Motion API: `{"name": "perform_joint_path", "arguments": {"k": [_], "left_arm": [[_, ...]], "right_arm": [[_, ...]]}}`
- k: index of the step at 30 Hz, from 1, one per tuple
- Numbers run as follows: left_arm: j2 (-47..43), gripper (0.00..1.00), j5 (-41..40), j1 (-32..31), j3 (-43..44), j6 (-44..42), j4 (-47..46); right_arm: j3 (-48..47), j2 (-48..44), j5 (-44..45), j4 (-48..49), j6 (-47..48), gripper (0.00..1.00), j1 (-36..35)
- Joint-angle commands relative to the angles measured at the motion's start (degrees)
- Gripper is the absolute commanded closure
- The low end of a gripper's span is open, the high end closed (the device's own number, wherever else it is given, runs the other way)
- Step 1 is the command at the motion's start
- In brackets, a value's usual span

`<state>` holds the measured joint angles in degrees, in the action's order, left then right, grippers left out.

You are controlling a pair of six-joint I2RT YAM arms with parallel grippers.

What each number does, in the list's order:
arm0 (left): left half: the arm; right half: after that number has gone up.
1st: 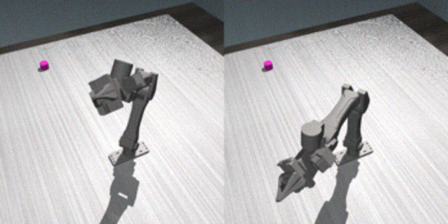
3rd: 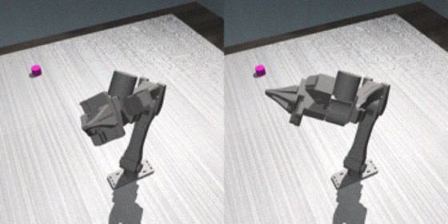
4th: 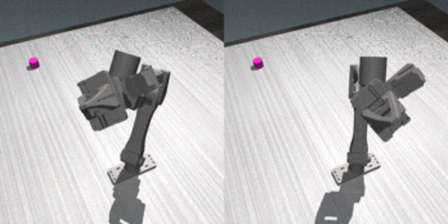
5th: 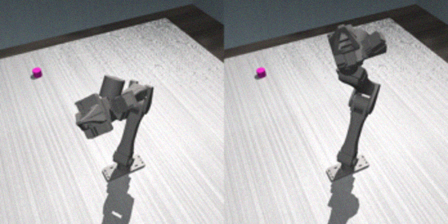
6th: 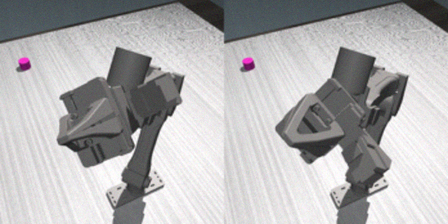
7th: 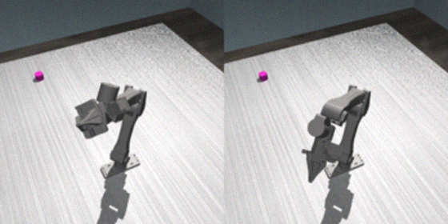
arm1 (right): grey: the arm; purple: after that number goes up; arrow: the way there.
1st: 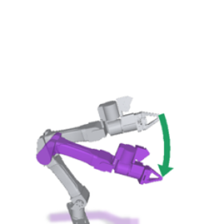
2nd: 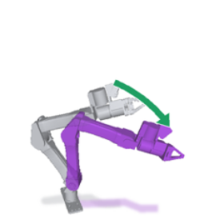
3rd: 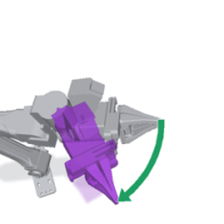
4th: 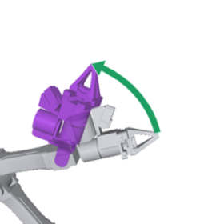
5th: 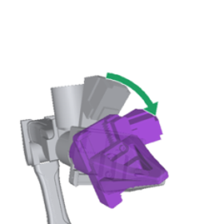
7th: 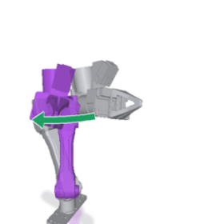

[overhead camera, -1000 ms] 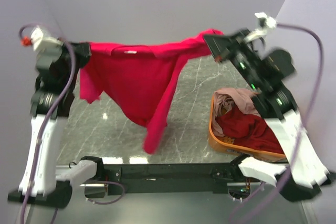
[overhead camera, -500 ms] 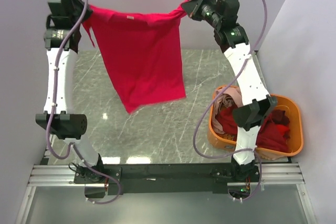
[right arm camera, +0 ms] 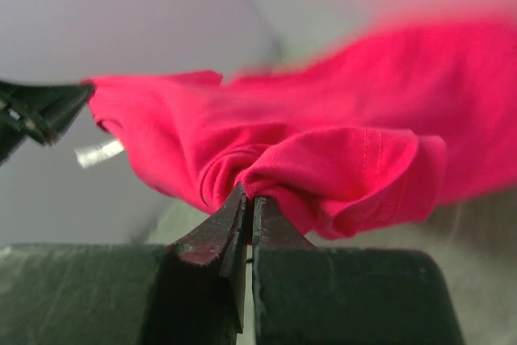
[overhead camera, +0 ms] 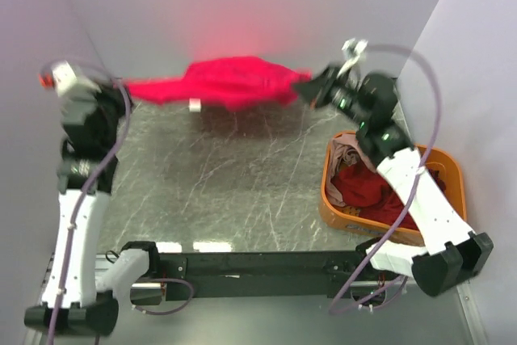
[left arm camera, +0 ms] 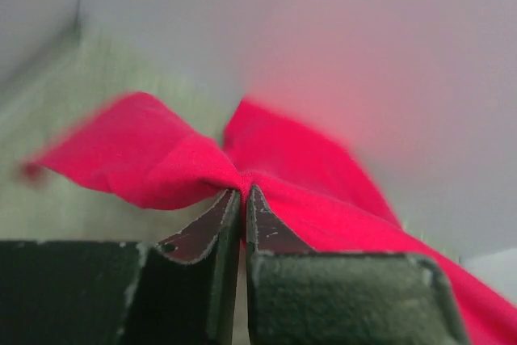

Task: Fold and stack the t-shirts
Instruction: Flatten the tshirt out

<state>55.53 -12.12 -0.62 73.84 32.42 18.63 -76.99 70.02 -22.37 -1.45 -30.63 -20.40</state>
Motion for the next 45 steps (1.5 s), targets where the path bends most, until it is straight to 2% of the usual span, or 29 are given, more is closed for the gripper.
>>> {"name": "perform_joint_path", "arguments": {"k": [1,2,4,6,7,8,9,10,11,16,21,25,30,33,41,45], "left_arm": [[-4.54,0.88,-0.64,0.45,-16.15,14.8,5.51],[-5.6,0.92,2.33,0.45,-22.71,16.51,6.58],[-7.27,0.91,1.58,0.45,-29.07,20.28,10.26],[-7.8,0.82,-1.75,0.45,-30.95,21.27,18.17],[-7.89,0.7,-2.99,0.45,-31.56,22.67,21.24],[-8.15,0.46,-4.22,0.45,-31.48,22.77,25.01],[-8.68,0.3,-5.88,0.45,-31.22,23.38,26.96],[-9.12,0.15,-5.81,0.45,-30.09,24.08,27.68],[-9.47,0.01,-5.37,0.45,-29.12,24.0,28.47],[-9.74,0.01,-2.82,0.45,-24.89,24.08,26.72],[-6.4,0.01,1.12,0.45,-27.43,23.74,23.13],[-2.01,0.01,7.8,0.45,-32.17,23.56,14.96],[6.77,0.01,8.95,0.27,-34.37,23.04,8.98],[12.05,0.01,9.92,0.18,-35.26,23.04,5.28],[26.88,0.01,6.94,0.18,-31.84,22.6,3.52],[34.72,0.01,2.2,0.18,-25.7,22.42,7.19]], "right_arm": [[16.57,-2.6,-3.9,1.28,-2.15,1.0,-0.95],[21.66,-4.17,-4.0,0.32,-3.8,1.0,-1.21],[25.73,-5.59,-6.18,-4.07,-3.65,0.99,-1.57],[29.34,-7.96,-6.81,-9.93,-1.89,0.86,-2.88],[30.14,-8.66,-6.72,-11.71,-1.45,0.61,-3.41],[30.84,-9.54,-6.72,-13.21,-0.49,0.5,-4.55],[30.94,-10.07,-6.55,-15.23,-0.39,0.36,-5.08],[30.85,-10.6,-6.72,-15.85,-0.13,0.17,-5.78],[30.24,-11.21,-7.07,-16.38,0.91,0.16,-6.31],[24.09,-10.34,-5.06,-20.16,4.17,0.13,-8.95],[18.2,-5.87,2.06,-19.73,6.46,0.12,-11.5],[11.8,3.95,7.85,-19.11,5.85,0.12,-14.66],[2.3,18.81,14.89,-23.33,5.31,0.12,-16.07],[-5.34,30.75,18.93,-26.49,4.88,0.12,-16.68],[-13.36,44.58,27.02,-30.79,5.58,0.12,-18.0],[-9.78,46.26,28.0,-29.67,4.89,0.12,-19.58]]}}
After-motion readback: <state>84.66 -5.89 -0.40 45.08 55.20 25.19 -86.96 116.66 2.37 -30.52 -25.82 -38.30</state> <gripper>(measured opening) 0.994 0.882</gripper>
